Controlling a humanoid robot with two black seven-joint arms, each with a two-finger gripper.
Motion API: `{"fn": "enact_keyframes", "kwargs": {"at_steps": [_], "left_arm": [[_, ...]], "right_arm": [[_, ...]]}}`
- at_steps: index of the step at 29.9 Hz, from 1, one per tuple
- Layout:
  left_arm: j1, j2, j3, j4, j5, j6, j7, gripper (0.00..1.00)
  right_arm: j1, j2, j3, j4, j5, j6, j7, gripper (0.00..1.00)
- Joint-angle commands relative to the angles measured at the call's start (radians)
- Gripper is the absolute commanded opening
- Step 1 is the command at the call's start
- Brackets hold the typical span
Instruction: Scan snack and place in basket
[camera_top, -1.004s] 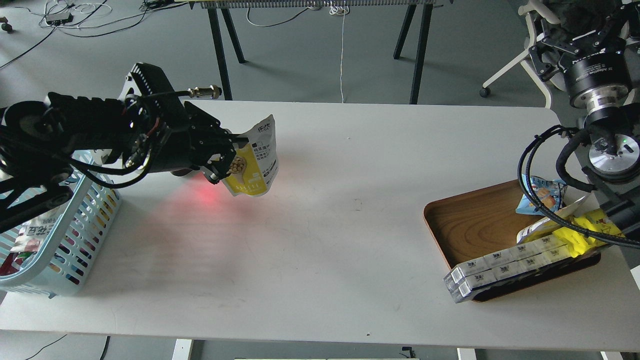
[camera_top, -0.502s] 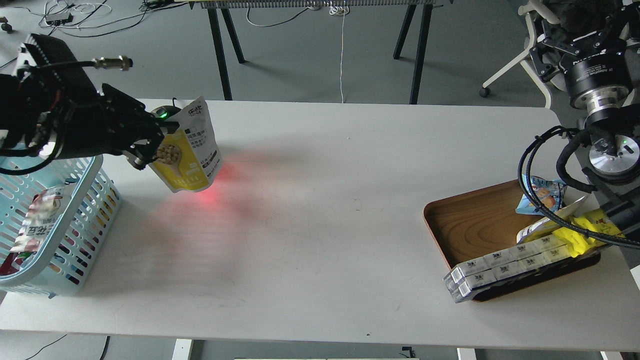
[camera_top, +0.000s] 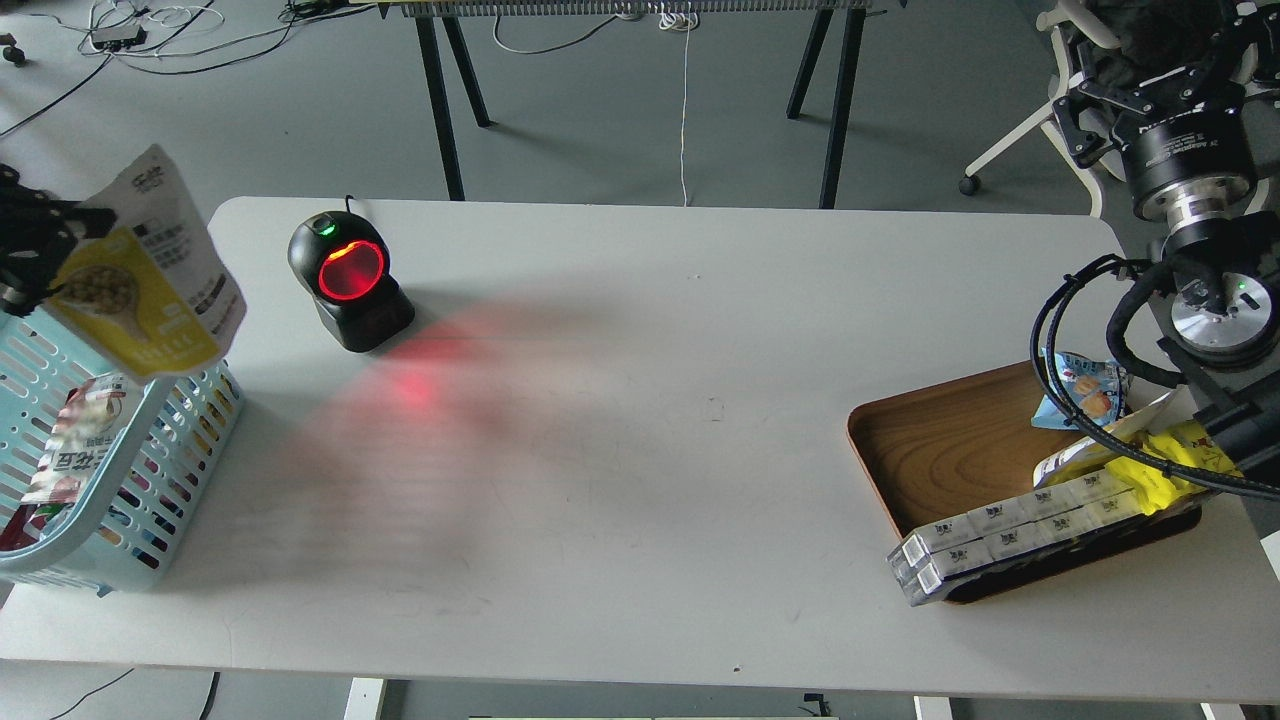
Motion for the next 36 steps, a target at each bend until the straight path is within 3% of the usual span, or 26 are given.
{"fn": "enact_keyframes", "kwargs": {"at_steps": [1, 5, 15, 20, 23, 24, 30, 36], "left_arm": [[-0.001, 0.058, 0.089, 0.052, 0.003, 0.093, 0.0, 0.0], [-0.001, 0.109, 0.175, 0.057, 0.009, 0.213, 0.0, 0.0], [-0.001, 0.127, 0.281, 0.071, 0.008, 0.247, 0.0, 0.0], [-0.009, 0.127, 0.289, 0.071, -0.005, 0.257, 0.0, 0.24], [-0.013, 0.127, 0.284, 0.071, -0.031, 0.286, 0.0, 0.29], [-0.014, 0.127, 0.281, 0.071, -0.049, 0.296, 0.0, 0.35], [-0.062, 0.095, 0.277, 0.104, -0.45, 0.323, 0.0, 0.97], [-0.141, -0.07, 0.277, 0.211, -0.874, 0.247, 0.0, 0.99]], "right_arm": [[0.0, 0.001, 0.001, 0.0, 0.0, 0.0, 0.001, 0.99], [-0.001, 0.001, -0.001, 0.0, 0.0, 0.0, 0.001, 0.99], [-0.001, -0.009, 0.001, 0.003, 0.001, 0.0, 0.001, 0.99], [-0.001, -0.012, 0.001, 0.002, 0.001, 0.0, 0.001, 0.99], [-0.001, -0.012, 0.001, 0.003, 0.0, 0.0, 0.001, 0.99], [-0.001, -0.012, 0.001, 0.003, 0.001, 0.0, 0.001, 0.99], [0.0, -0.024, 0.001, 0.005, 0.001, 0.002, 0.001, 0.99], [0.014, -0.076, 0.018, 0.006, 0.0, 0.012, 0.001, 0.99]]}}
